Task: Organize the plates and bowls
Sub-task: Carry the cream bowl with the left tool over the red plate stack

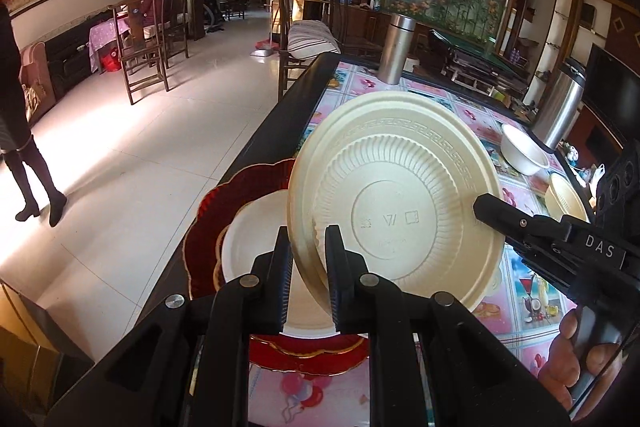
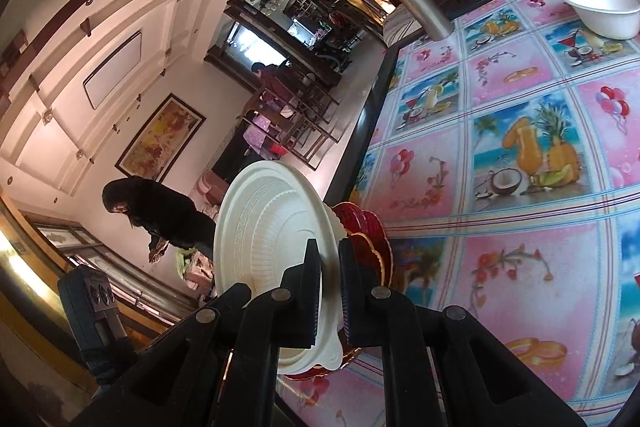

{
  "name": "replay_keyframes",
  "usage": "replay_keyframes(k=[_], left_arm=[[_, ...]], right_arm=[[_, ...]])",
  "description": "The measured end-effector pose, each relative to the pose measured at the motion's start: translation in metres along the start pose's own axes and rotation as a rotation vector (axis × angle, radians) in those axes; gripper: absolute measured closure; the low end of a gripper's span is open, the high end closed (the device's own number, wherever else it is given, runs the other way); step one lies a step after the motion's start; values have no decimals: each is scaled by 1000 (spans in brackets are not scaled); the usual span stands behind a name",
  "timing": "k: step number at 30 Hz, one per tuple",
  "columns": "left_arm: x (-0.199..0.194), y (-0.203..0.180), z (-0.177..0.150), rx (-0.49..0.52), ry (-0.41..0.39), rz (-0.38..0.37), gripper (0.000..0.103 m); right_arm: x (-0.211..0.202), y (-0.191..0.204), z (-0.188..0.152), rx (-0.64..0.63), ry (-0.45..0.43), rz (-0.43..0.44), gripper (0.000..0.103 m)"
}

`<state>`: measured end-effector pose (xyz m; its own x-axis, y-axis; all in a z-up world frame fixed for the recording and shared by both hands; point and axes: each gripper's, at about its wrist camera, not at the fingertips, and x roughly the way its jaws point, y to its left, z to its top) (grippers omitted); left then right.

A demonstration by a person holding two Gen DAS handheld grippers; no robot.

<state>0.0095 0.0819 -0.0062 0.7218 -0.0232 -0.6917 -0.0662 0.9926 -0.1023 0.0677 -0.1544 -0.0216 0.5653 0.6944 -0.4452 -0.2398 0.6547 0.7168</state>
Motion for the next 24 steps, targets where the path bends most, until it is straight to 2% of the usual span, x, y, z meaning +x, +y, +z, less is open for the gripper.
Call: replay_keyframes(k=[5,13,19,24], left_arm=[[14,12,0,-16,28,20,89],[41,29,-6,-50,104,32,89],[44,33,-5,-73,118,52,89],[41,43,-7,-97,129,33,89]], right_arm=[[22,6,-3,3,28,7,94],[58,-3,-10,20,84,-35,94],[74,-4,-17,5,114,-54,94],[82,-4,-22,4,139,-56,94]])
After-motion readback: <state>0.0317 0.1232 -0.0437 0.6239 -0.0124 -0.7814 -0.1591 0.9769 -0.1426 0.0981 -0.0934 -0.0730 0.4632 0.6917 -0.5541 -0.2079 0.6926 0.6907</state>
